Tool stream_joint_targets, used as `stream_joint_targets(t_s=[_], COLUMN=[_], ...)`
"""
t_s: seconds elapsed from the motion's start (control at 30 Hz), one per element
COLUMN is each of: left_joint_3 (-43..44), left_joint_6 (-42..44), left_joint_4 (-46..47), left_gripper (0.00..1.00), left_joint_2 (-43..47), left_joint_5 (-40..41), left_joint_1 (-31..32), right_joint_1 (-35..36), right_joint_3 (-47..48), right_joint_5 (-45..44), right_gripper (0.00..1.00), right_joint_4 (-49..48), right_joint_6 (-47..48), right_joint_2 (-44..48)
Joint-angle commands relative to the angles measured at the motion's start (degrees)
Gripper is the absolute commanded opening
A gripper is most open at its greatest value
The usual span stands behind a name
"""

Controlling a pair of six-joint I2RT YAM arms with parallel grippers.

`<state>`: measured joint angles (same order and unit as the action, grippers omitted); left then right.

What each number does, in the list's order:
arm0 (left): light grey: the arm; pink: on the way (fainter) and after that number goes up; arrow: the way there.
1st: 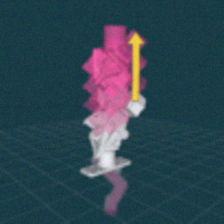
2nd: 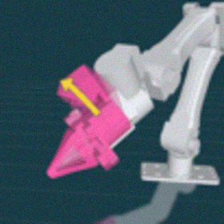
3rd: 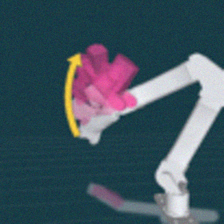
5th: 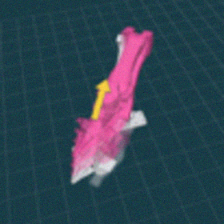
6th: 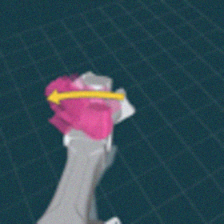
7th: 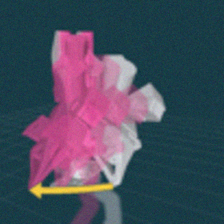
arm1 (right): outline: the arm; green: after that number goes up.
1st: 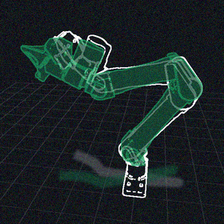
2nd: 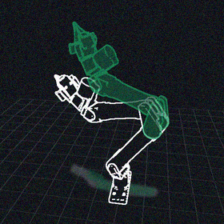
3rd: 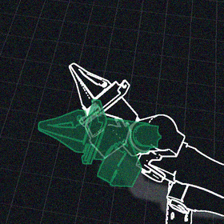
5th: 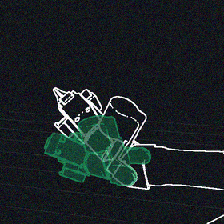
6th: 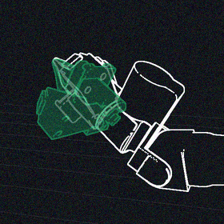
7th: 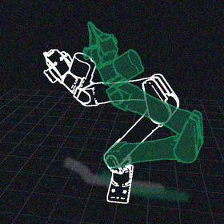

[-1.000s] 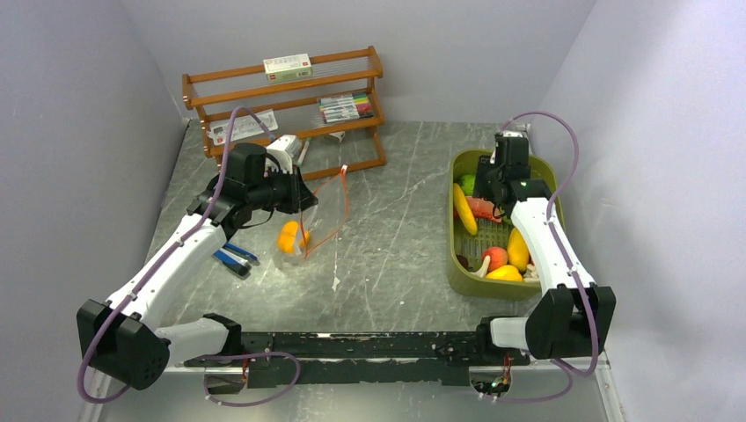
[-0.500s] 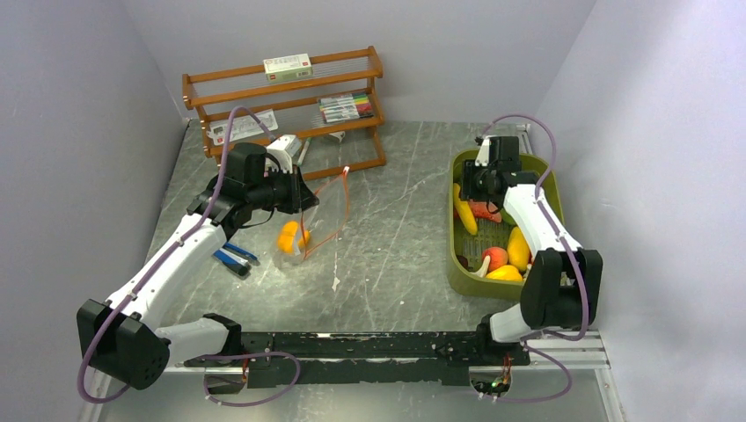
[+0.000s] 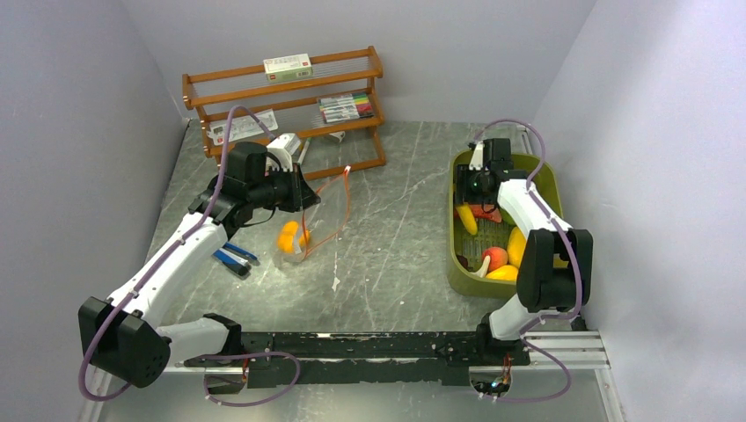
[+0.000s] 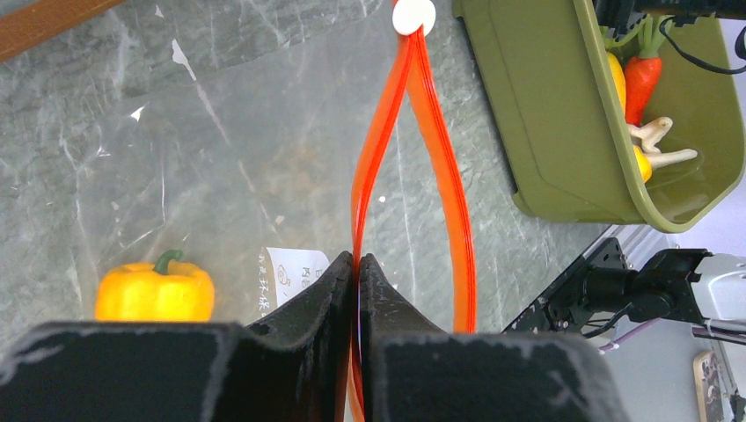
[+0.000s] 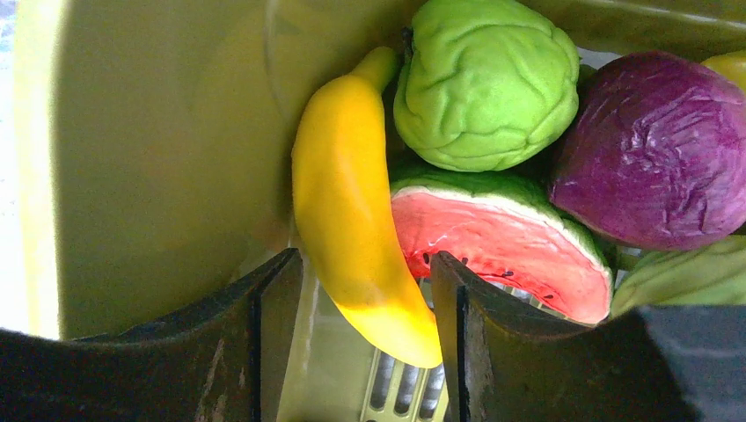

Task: Place the food in the zip-top bag and seal the zipper
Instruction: Pick up the fake fruit from the bin.

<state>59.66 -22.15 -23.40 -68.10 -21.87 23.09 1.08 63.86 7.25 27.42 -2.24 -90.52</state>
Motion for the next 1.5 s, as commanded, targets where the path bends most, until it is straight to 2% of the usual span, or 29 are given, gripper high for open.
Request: stream_joint_targets(t_s=[0.0,0.13,0.4,0.63,0.9,1.3,1.47], left_joint_3=[1.5,1.2,0.6,0.3,0.2,-0.5,-0.3], left_joint_6=[-0.8,-1.1,-1.7,-1.8,-1.6,-2.8,-2.5], left_joint_4=[2.2,2.5,2.7,2.6,2.0,3.2,3.0], left_gripper=[0.07,0.07,0.07,0.07,0.07,0.07,0.07], left_joint_2=[-0.2,0.2,0.3,1.4,1.7,1.8,2.2], left_joint_5=[-0.7,-0.4,1.6,2.2,2.8,1.3,1.8], left_joint_1=[0.4,0.4,0.4,0.4,0.4,0.4,0.4], right_joint_1=[-0.3,-0.4,-0.4,-0.4,-0.2,-0.2,-0.2], right_joint_3=[-0.5,-0.7,-0.4,-1.1,-2.6,-5.2,-5.5], right_joint_5=[0.2,-0.1,-2.7,-6.0,-3.3,-9.3,-8.3], right_gripper=[0.55,0.53,0.39,0.33,0.31,0.29,0.29], right_joint_4=[-1.7,-1.9,-1.6,-2.1,-0.4,2.6,3.3], right_joint_6=[0.6,0.6,0.5,-4.9,-7.2,-10.5,-12.1], right_joint_2=[-0.6,-1.4,-0.5,4.1,10.1,17.3,20.1])
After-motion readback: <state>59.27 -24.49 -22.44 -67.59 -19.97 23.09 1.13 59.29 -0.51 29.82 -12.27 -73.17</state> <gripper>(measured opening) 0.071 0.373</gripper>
